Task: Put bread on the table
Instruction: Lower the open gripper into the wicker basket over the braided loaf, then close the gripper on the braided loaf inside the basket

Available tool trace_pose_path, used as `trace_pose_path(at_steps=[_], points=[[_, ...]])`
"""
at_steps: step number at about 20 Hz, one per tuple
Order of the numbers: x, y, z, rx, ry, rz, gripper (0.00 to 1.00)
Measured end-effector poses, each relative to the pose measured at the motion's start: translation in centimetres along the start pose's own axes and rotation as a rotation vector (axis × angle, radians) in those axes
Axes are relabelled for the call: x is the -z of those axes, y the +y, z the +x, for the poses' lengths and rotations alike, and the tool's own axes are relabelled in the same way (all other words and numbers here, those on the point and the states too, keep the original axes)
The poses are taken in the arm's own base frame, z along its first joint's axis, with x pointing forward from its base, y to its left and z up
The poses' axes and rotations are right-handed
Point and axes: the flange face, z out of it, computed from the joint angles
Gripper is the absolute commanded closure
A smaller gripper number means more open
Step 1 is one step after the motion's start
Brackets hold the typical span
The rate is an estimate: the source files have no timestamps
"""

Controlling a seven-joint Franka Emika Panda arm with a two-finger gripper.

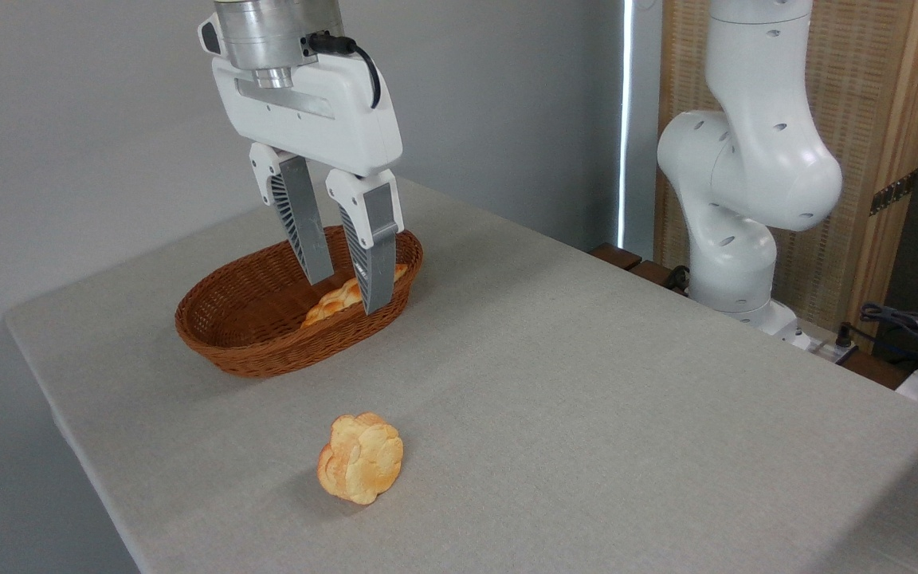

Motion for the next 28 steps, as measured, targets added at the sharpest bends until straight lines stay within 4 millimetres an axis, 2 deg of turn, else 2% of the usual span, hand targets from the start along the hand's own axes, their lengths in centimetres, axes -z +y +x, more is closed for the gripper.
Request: trace_pose_path(at_steps=[10, 13, 18, 20, 22, 25, 27, 28], points=[[0.0, 0.1, 0.1, 0.003, 0.013, -0.019, 0.0], [-0.7, 1.3, 0.8, -0.024, 0.003, -0.031, 0.0], [-2.4, 5.4, 2.8, -0.092, 0.013, -0.058, 0.0], [-3.1, 7.7, 3.7, -0.121, 0.048, -0.084, 0.0], [-4.1, 10.8, 5.3, -0.158, 0.073, -0.091, 0.0], [-6.9, 16.7, 7.9, -0.197, 0.101, -0.078, 0.0], [-8.8, 20.1, 8.8, -0.224, 0.104, -0.079, 0.0], [-9.3, 21.2, 9.1, -0.236, 0.099, -0.081, 0.0]])
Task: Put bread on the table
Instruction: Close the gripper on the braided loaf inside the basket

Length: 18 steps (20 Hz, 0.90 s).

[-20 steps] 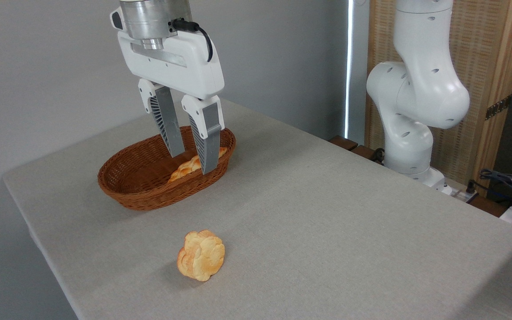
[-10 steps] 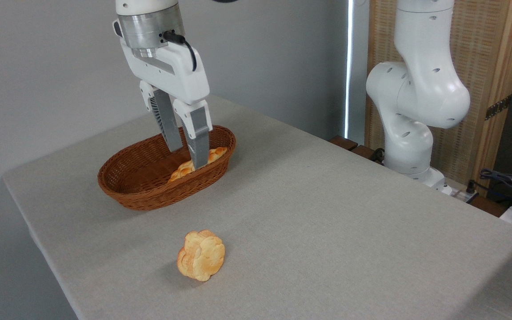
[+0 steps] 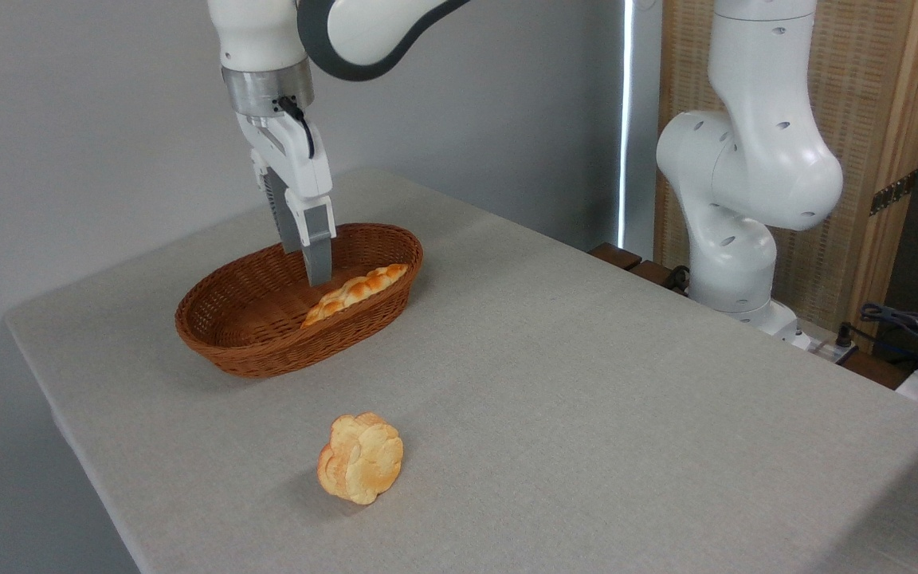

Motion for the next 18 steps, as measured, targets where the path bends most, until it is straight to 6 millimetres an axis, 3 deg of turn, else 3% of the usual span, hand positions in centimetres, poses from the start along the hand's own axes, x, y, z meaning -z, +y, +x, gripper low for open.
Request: trace_pose_path(at_steps=[3, 10, 18], points=[[-1.2, 1.4, 0.4, -0.015, -0.018, -0.012, 0.0], [-4.6, 2.4, -0.4, -0.025, -0.083, -0.046, 0.0], [-6.7, 3.6, -0.8, -0.048, -0.107, -0.049, 0.0]])
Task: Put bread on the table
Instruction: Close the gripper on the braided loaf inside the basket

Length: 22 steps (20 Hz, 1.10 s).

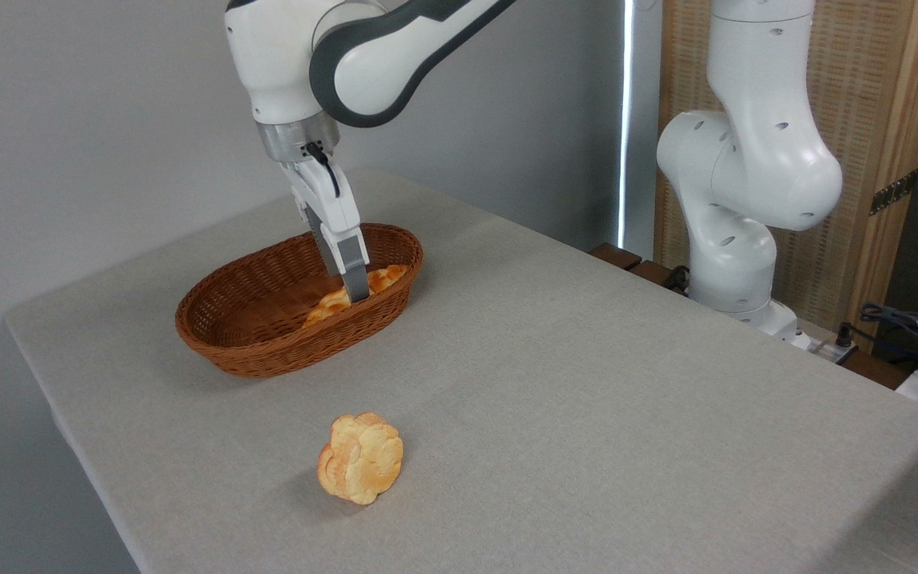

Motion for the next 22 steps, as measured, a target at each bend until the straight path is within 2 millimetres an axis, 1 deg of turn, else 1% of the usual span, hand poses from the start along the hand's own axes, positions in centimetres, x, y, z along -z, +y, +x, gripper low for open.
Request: trace_pose_path(at_steps=[4, 7, 8, 10, 11, 12, 13, 22], points=[[-1.3, 0.7, 0.0, -0.046, -0.028, 0.051, 0.0], [-1.7, 0.9, 0.1, -0.055, -0.024, 0.061, 0.0], [-1.7, 0.8, 0.2, -0.055, -0.02, 0.063, 0.07], [-1.7, 0.8, 0.2, -0.055, -0.018, 0.064, 0.34], [-1.7, 0.8, 0.2, -0.055, -0.018, 0.064, 0.43], [-1.7, 0.8, 0.2, -0.055, -0.018, 0.064, 0.5], [-1.7, 0.8, 0.2, -0.055, -0.018, 0.064, 0.51], [-1.7, 0.7, 0.1, -0.053, -0.019, 0.066, 0.53]])
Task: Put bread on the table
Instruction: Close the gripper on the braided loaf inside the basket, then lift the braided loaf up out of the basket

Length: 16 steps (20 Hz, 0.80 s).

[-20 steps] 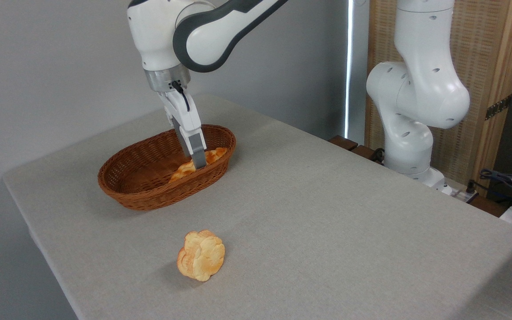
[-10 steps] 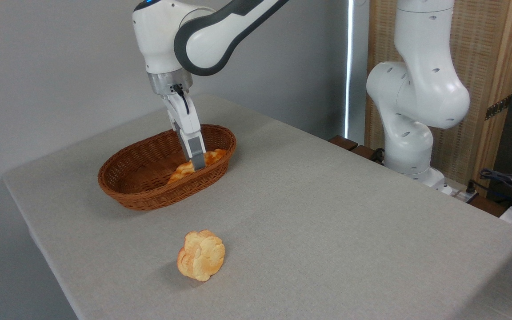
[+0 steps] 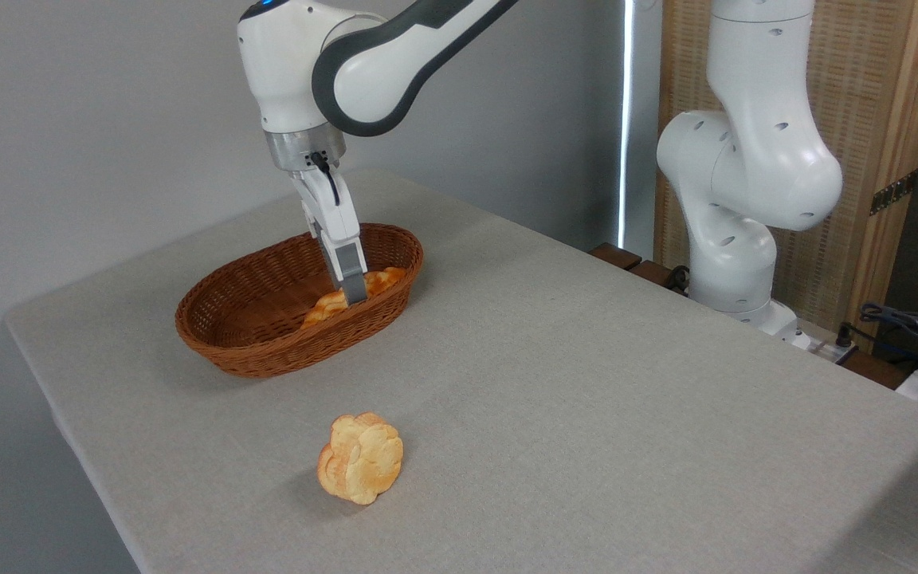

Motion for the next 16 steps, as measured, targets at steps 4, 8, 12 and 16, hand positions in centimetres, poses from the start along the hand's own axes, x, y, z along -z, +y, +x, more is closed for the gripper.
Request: trace_pose_path(at_steps=[4, 8, 12, 16], points=[[0.1, -0.2, -0.1, 0.005, 0.004, 0.002, 0.61], [0.6, -0.3, 0.1, 0.04, 0.027, -0.008, 0.64], [1.4, -0.6, 0.4, 0.048, 0.05, -0.006, 0.64], [2.5, -0.9, 0.8, 0.071, 0.085, -0.021, 0.64]])
